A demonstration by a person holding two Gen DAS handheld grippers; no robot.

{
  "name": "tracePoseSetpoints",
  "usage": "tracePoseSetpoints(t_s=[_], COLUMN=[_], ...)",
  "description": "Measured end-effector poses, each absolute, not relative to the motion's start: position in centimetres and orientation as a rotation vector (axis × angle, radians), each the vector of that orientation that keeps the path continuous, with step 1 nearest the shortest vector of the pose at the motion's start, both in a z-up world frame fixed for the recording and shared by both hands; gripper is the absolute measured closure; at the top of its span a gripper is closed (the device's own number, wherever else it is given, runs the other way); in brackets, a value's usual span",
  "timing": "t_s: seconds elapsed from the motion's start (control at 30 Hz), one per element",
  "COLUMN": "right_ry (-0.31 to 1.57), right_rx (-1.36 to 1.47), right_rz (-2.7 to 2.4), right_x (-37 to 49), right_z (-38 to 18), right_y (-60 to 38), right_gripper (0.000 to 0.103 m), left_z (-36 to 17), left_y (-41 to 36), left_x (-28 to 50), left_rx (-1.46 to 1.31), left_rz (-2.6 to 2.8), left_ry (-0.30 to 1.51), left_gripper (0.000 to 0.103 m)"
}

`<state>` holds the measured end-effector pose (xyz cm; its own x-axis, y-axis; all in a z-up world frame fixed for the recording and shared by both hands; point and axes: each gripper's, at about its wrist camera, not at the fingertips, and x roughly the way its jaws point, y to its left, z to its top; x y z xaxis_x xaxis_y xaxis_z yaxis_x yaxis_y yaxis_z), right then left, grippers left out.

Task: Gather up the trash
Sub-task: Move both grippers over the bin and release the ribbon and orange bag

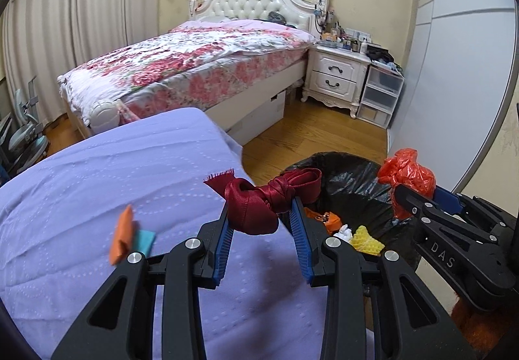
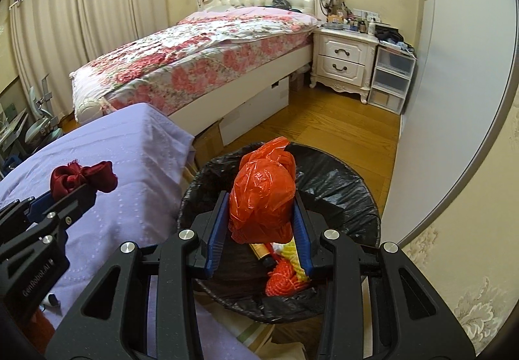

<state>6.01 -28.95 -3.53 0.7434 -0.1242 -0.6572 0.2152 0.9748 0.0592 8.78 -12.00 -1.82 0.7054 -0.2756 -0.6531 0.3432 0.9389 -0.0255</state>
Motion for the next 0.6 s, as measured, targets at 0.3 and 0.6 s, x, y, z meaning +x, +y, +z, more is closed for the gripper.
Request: tracePoseSetpoints(t_s=[0.3, 0.6], right_ry=[0.738, 0.744], right_rx=[0.172, 0.195], right_rz=[-0.221, -0.254], right_x=[7.0, 7.8], right_z=[-5.1, -5.8], right_y=[-30.8, -32.1], right_gripper=[0.067, 0.065], left_z=[-3.4, -4.4], left_y=[-15.6, -17.5], left_x=[10.5, 12.1], left_rx=[0.149, 0.179], left_rz=[-0.374, -0.384], left_ry=[0.751, 0.78], left_gripper=[0.067, 0.066])
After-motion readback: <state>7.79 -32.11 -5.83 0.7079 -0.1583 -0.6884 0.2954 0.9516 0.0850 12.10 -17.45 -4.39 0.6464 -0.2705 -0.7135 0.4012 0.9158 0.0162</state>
